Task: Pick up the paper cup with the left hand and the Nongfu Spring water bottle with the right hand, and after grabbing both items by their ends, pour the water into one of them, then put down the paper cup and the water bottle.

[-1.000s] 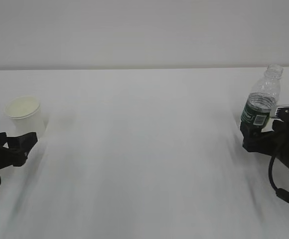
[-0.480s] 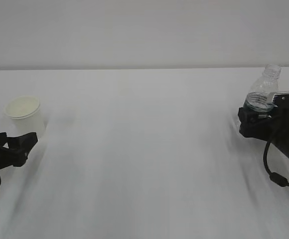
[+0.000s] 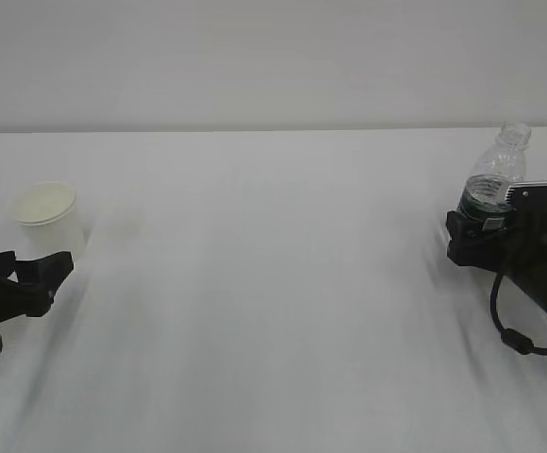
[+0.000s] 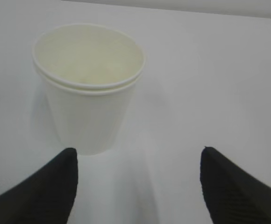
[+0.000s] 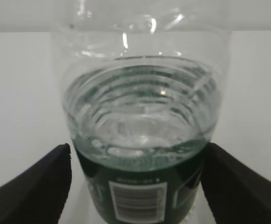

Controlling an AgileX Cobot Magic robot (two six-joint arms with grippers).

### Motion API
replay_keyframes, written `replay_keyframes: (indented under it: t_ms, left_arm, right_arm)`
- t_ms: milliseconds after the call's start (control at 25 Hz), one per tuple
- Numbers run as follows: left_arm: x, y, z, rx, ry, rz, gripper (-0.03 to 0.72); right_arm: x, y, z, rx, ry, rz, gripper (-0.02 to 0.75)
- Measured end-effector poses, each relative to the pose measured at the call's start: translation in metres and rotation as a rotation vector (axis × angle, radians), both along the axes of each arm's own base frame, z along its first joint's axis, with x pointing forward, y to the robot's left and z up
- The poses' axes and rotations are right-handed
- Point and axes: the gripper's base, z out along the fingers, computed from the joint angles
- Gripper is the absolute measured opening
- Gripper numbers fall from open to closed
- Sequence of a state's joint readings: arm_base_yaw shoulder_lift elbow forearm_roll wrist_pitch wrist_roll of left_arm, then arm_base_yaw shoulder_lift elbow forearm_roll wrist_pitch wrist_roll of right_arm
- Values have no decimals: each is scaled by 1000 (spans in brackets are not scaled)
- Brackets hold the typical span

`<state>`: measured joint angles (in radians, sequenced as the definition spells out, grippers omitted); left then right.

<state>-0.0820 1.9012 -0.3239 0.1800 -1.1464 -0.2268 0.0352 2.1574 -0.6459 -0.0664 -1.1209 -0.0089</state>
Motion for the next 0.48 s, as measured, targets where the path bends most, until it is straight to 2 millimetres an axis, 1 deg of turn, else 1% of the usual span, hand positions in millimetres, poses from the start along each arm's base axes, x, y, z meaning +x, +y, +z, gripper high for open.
replay_keyframes:
  t_ms: [200,480]
  left_arm:
    - [0,-1,0,1,0,-6,588]
    - [0,-1,0,1,0,-9,588]
  right_arm:
    - [6,0,-3,1,-8,-4,647]
    - [15,-1,1,4,-37,-15,643]
